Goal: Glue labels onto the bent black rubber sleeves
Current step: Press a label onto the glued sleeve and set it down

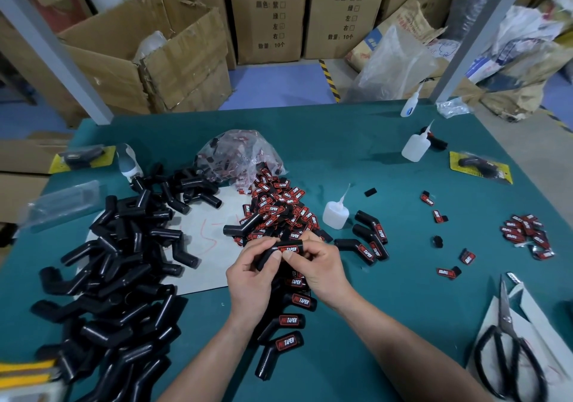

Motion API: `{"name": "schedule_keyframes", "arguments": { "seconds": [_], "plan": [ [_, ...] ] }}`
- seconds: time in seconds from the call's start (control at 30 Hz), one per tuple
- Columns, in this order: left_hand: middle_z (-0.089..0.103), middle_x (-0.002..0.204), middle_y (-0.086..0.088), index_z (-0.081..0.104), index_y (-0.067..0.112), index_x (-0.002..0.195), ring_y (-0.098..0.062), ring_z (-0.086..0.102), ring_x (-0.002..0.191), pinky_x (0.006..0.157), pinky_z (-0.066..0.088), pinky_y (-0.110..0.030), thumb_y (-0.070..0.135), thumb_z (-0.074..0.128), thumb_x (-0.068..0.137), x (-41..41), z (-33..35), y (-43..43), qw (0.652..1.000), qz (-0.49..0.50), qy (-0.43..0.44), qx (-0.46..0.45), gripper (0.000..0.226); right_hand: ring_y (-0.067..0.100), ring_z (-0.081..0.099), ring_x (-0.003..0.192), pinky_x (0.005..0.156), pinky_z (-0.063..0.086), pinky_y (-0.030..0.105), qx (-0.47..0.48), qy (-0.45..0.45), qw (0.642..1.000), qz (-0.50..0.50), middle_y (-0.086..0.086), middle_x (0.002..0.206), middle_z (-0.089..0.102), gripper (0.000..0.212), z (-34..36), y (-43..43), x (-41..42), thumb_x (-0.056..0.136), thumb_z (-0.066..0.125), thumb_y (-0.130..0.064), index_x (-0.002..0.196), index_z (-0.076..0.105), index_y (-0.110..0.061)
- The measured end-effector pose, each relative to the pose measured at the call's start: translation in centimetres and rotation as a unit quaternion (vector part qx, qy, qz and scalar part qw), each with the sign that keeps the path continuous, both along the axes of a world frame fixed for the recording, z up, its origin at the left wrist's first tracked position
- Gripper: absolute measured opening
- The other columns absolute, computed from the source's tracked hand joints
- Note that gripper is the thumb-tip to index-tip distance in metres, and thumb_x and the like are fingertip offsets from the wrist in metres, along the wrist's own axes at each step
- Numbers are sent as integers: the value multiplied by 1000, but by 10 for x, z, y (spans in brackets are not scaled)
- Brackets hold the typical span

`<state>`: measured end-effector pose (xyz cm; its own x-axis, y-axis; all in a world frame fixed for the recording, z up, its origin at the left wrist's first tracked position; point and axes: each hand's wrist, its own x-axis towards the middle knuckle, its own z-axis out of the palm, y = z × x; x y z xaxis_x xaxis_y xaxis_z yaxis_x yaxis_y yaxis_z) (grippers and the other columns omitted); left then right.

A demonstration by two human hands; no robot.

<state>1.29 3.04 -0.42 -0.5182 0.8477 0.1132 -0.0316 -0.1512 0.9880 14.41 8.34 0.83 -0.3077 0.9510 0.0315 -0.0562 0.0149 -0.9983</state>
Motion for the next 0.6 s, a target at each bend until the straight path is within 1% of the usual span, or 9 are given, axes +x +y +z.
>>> {"name": "schedule_keyframes", "arguments": {
  "seconds": [0.03,0.07,0.13,0.17,0.23,0.3,0.4,0.5,0.6],
  "plan": [
    [76,109,10,77,24,101,-8,69,107,96,50,-17,9,72,84,-1,0,0,1000,4,0,2,23,8,48,71,67,42,25,3,-4,1000,8,1,76,53,13,2,0,1,86,78,-11,82,74,2],
    [76,109,9,77,24,101,-9,69,107,96,51,-18,9,72,84,-2,-1,1,1000,6,1,4,23,13,49,73,68,43,31,7,-9,1000,19,10,79,54,17,4,1,1,87,77,-15,84,75,1],
    [76,109,9,77,27,101,-9,70,108,96,51,-18,8,72,85,-3,-1,2,1000,9,3,10,25,30,51,76,72,45,48,24,-24,999,30,24,86,54,25,4,2,2,89,74,-25,85,75,0],
    [76,110,9,78,31,101,-9,70,108,96,51,-18,8,72,85,-3,-2,3,1000,10,5,11,28,33,52,76,74,45,52,29,-28,999,25,27,88,55,28,3,3,2,89,73,-29,85,75,-2],
    [77,109,9,80,37,98,-9,70,108,96,51,-17,9,72,85,-2,-3,3,1000,14,3,10,32,36,53,77,75,45,56,24,-23,999,10,29,88,54,25,3,2,1,88,73,-34,86,77,-9],
    [77,110,5,81,39,99,-11,69,110,95,51,-18,13,70,88,-2,-3,3,1000,14,-11,10,30,37,53,79,78,45,57,22,-25,999,13,28,88,54,19,2,2,0,89,73,-36,86,79,-17],
    [76,113,-2,81,32,102,-16,69,113,96,51,-21,24,64,90,-2,-2,1,999,6,-30,24,22,36,53,79,77,46,51,25,-37,999,20,26,88,54,15,2,3,0,90,73,-38,86,81,-26],
    [76,114,1,80,35,105,-19,68,114,98,51,-24,29,66,89,-3,-2,0,1000,-2,-12,22,22,27,51,76,75,44,45,24,-28,999,10,26,86,53,14,1,3,-1,88,73,-38,83,79,-27],
    [76,112,7,79,41,106,-15,68,112,98,50,-21,31,71,85,-2,-1,0,1000,-1,6,20,24,23,48,77,74,41,42,15,-16,1000,11,27,84,51,14,0,1,-2,87,74,-36,80,77,-24]
  ]
}}
